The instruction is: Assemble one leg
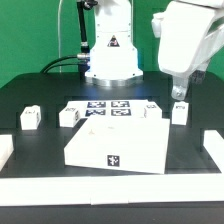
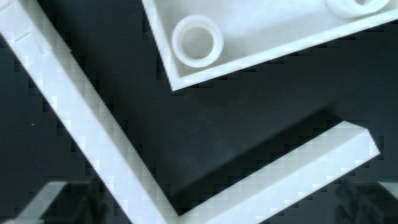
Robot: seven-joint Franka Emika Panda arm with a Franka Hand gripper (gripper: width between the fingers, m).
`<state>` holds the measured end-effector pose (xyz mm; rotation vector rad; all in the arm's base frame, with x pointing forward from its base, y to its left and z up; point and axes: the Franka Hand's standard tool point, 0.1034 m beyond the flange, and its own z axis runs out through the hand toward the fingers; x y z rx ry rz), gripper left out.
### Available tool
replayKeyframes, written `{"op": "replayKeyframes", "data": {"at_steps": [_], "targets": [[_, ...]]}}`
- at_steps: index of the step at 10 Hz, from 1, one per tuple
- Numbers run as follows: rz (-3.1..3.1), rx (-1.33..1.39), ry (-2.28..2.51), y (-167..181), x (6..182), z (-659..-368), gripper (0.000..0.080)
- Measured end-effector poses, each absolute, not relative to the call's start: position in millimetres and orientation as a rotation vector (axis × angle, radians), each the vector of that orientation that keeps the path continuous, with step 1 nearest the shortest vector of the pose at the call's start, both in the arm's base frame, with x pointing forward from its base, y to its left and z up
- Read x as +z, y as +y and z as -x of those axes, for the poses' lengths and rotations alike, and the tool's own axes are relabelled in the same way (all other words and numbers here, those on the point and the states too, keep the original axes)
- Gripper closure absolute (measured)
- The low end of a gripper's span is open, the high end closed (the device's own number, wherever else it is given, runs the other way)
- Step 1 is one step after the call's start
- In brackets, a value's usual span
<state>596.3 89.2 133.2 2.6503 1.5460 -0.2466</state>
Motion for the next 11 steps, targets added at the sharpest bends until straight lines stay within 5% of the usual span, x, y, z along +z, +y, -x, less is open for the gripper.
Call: {"op": "replayKeyframes", "data": {"at_steps": [11], "targets": [[-2.608,-0.166,1.656,72.3,122.4,-579.6,0.015]]}}
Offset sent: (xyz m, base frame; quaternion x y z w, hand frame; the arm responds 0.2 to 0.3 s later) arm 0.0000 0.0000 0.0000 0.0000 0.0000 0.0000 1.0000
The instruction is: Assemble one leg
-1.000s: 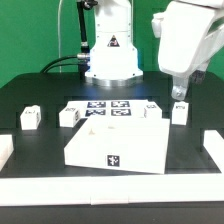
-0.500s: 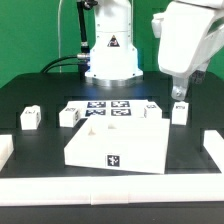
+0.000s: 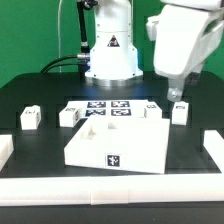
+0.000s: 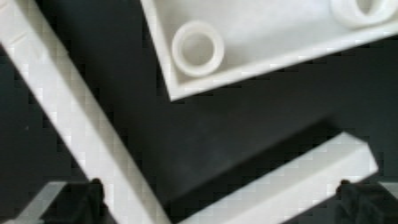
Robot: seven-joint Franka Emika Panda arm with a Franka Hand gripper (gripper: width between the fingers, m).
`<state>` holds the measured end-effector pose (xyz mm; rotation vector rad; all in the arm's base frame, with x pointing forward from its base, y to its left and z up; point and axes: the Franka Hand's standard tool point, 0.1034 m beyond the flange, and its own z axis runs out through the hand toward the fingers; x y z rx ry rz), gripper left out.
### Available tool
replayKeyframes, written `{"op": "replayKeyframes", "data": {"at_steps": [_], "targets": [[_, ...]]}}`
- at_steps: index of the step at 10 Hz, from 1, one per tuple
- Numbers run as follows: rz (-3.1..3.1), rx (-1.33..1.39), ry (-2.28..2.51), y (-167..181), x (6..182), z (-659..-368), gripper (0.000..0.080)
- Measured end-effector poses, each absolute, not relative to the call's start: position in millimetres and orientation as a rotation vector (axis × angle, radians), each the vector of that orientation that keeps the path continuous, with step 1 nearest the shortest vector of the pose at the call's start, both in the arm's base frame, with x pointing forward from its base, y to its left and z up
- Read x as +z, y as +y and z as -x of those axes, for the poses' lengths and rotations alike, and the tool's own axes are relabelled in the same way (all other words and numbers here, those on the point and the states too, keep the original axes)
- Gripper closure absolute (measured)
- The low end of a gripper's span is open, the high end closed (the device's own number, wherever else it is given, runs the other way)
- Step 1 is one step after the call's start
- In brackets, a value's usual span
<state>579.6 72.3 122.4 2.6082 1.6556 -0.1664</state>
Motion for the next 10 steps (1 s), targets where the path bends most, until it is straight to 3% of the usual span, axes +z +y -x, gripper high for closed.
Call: {"op": "replayKeyframes", "data": {"at_steps": [4,10], "targets": [[-2.43,-0.018,1.91,24.6,93.9,-540.3,0.015],[-2.423,0.007,1.927,18.4,87.5,-528.6,0.015]]}}
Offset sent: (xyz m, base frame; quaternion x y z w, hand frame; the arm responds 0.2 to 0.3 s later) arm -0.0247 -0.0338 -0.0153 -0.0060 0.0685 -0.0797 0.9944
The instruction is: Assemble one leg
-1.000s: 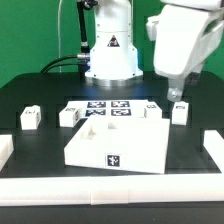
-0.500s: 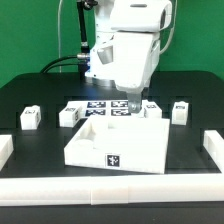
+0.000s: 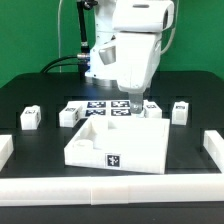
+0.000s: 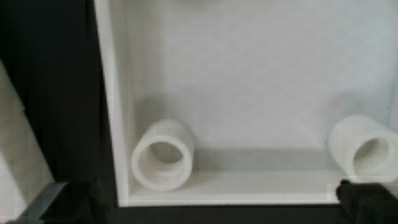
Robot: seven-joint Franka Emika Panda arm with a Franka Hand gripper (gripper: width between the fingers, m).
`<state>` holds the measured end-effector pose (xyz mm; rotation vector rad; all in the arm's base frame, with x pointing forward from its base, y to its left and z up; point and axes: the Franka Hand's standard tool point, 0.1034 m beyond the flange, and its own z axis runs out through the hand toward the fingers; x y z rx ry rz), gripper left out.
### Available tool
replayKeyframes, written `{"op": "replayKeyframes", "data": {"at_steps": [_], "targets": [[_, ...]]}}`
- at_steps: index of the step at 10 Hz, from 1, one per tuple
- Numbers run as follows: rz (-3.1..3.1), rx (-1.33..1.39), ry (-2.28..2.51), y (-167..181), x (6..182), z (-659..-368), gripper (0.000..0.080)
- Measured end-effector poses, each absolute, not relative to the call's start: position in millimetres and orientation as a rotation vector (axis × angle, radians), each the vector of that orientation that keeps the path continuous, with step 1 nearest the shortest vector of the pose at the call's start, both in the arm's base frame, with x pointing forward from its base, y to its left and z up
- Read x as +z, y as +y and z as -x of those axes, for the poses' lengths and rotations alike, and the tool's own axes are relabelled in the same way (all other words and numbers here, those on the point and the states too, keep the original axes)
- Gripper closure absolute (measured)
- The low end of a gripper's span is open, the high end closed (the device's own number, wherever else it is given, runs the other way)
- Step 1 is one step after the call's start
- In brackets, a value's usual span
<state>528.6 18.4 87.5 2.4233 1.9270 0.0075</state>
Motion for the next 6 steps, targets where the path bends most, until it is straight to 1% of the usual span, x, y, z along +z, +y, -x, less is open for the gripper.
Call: {"op": "replayKeyframes", "data": {"at_steps": [1,3,4,6], "targets": [[-2.432,0.036,1.932,7.8,79.1,-506.3,0.015],[-2.431,0.061,1.959,-6.8,51.6,-466.9,0.015],[-2.444,0.061,1.956,-9.8,39.5,-457.7,0.015],[-2.463,0.061,1.959,-8.8,17.9,-448.7,0.015]]}}
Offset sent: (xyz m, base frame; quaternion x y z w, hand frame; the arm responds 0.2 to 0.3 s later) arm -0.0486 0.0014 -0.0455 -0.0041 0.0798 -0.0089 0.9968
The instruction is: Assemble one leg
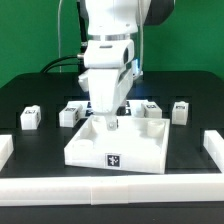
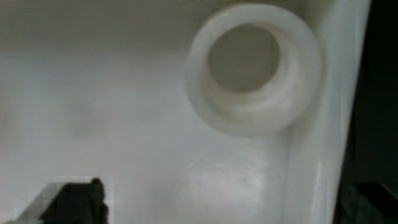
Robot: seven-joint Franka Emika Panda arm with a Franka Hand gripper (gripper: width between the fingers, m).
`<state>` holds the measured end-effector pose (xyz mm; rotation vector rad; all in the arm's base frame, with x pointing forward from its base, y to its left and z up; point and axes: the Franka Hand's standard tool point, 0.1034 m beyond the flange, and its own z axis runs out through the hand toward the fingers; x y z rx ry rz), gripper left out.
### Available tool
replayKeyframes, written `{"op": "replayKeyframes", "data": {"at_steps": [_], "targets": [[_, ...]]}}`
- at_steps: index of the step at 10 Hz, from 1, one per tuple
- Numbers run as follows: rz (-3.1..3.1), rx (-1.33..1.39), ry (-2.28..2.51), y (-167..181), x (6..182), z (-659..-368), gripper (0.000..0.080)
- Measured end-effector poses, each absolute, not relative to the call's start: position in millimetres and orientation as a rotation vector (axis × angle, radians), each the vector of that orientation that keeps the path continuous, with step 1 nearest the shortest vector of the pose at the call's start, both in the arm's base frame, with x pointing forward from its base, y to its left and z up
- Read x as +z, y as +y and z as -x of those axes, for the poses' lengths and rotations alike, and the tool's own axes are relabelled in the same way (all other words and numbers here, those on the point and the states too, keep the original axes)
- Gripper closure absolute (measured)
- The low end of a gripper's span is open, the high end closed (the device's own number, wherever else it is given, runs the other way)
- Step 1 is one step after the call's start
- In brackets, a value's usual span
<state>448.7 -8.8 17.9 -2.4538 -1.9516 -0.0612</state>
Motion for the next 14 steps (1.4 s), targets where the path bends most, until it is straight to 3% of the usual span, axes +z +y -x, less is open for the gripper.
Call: {"op": "replayKeyframes", "data": {"at_steps": [5,6,7,8,9,10,14], "targets": [[2.446,-0.056,-1.95,-5.1,10.3,-447.7,0.015],[2.446,-0.056,-1.949,-5.3,10.2,-447.6,0.0234],[2.446,-0.055,-1.949,-5.4,10.0,-447.4,0.0371],[2.446,-0.055,-1.949,-5.4,10.0,-447.2,0.0371],[2.446,-0.055,-1.949,-5.5,9.9,-447.2,0.0572],[2.446,-0.055,-1.948,-5.5,9.9,-447.2,0.0705],[2.447,-0.055,-1.947,-5.7,9.9,-447.1,0.0741]]}}
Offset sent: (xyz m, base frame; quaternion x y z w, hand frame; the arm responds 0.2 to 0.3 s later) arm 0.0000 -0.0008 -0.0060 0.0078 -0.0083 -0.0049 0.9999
